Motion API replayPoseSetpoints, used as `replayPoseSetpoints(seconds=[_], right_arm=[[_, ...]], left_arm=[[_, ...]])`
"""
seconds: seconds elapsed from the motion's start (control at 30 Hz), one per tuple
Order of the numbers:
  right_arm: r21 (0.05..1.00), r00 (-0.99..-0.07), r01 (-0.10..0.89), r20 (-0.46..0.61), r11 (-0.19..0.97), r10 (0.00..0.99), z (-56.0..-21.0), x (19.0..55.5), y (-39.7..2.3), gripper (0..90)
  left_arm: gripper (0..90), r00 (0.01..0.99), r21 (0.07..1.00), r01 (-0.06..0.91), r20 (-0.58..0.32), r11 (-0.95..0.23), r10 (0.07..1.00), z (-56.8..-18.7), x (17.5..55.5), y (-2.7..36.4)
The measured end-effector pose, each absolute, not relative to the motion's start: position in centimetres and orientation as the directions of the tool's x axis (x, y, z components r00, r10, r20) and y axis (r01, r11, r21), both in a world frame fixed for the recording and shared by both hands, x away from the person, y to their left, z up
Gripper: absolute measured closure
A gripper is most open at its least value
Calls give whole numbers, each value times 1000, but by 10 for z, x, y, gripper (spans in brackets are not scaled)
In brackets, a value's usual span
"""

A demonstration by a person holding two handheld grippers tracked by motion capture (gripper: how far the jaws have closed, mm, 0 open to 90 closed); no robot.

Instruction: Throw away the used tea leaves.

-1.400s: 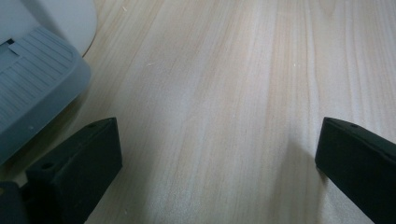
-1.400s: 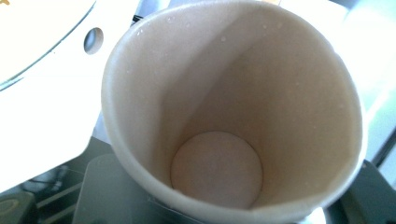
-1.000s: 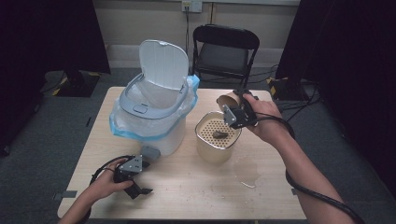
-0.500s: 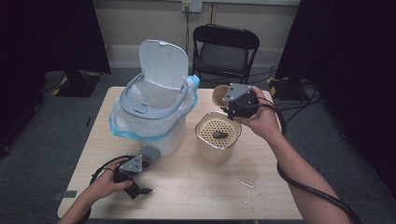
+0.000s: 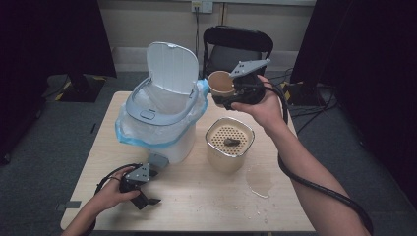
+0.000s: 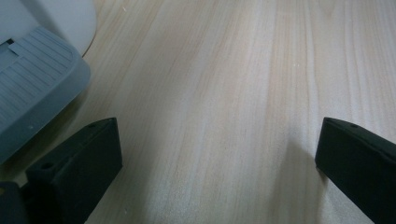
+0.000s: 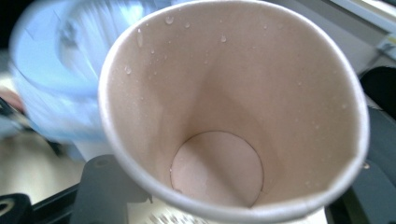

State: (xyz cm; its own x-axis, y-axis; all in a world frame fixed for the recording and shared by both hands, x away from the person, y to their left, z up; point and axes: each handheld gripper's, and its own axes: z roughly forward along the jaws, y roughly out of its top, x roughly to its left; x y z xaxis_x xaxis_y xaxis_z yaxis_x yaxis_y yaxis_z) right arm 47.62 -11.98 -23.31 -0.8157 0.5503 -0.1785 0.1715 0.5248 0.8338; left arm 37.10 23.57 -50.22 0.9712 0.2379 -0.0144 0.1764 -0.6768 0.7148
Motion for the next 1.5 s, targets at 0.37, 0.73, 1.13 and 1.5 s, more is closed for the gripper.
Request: replayPoseSetpoints(seconds=[0.37,0.73,1.13,1.5], right_arm=[[832,-875,167,-122,529,468,-211,480,-62,372],[816,-898,164,-109,554,427,-219,493,-20,310],[822,-886,154,-131,548,445,-218,495,-19,199],[819,-844,210,-124,534,522,-217,494,-65,210]], left_arm=[[0,971,715,183,-23,-675,239,-502,371,236],[0,972,720,177,-20,-671,236,-503,370,236],[0,971,716,180,-21,-675,237,-503,369,236],[0,971,716,180,-21,-675,237,-503,369,236]])
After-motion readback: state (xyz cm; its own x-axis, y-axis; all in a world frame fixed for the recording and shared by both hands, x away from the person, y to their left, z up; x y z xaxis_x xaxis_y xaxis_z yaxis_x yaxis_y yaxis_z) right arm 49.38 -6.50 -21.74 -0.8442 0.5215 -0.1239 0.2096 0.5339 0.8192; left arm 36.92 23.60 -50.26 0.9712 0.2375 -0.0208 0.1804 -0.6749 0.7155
